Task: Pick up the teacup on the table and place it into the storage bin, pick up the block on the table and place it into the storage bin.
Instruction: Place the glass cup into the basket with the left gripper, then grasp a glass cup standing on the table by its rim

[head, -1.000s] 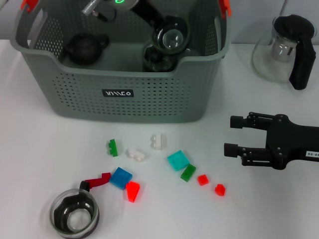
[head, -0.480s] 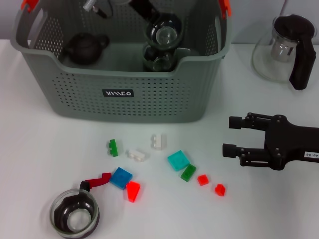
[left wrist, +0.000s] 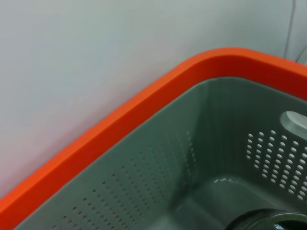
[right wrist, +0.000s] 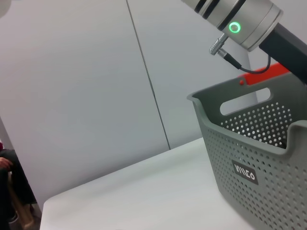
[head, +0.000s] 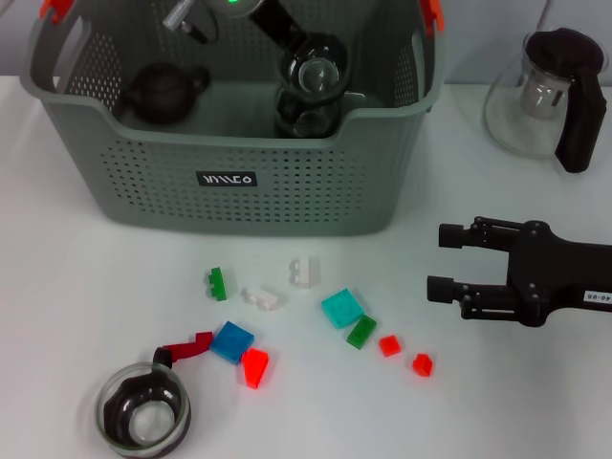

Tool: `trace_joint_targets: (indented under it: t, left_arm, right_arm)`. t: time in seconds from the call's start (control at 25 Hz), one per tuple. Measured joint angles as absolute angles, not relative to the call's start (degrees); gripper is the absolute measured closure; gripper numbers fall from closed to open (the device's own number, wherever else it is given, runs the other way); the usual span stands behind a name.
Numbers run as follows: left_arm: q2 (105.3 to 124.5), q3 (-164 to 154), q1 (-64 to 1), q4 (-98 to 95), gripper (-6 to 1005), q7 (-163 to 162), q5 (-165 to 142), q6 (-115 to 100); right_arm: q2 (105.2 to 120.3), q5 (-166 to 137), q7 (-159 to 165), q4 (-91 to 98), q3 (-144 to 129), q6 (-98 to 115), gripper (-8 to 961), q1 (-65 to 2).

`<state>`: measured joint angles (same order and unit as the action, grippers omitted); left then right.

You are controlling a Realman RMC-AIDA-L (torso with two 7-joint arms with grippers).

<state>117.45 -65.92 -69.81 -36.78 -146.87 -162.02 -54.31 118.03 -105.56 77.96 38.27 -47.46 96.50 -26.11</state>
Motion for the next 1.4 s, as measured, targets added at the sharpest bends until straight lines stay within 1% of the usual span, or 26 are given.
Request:
trace_joint_targets:
  t: [0.4, 0.56, 0.76, 1.16, 1.32, 1.4]
  left_arm:
    - [117.24, -66.06, -70.32, -34.95, 904, -147.61, -162.23, -53.26]
    - [117.55, -66.28, -70.48, -33.84, 892, -148.27, -163.48, -52.04]
    - [117.70, -66.49, -70.60, -33.35, 715, -148.49, -163.66, -51.20]
    - [117.90, -66.28, -70.51, -34.82, 670, -148.42, -163.54, -52.03]
    - [118.26, -64.11, -67.43, -42.47, 653, -147.59, -161.65, -55.87]
    - [119.10, -60.91, -63.78, -50.59, 645, -144.36, -157.66, -60.05]
  right_arm:
    - [117.95, -105.55, 77.96, 37.85, -47.46, 96.50, 130, -25.87]
    - [117.95, -105.55, 77.96, 37.85, -47.46, 96.50, 130, -25.94]
    - [117.95, -105.55, 77.96, 37.87, -47.46, 96.50, 130, -25.73]
    - [117.95, -105.55, 77.96, 37.89, -47.46, 96.50, 129, -25.66]
    - [117.95, -105.55, 77.96, 37.89, -47.46, 96.51, 129, -25.67]
    - [117.92, -105.54, 77.96, 37.88, -47.46, 96.55, 129, -25.67]
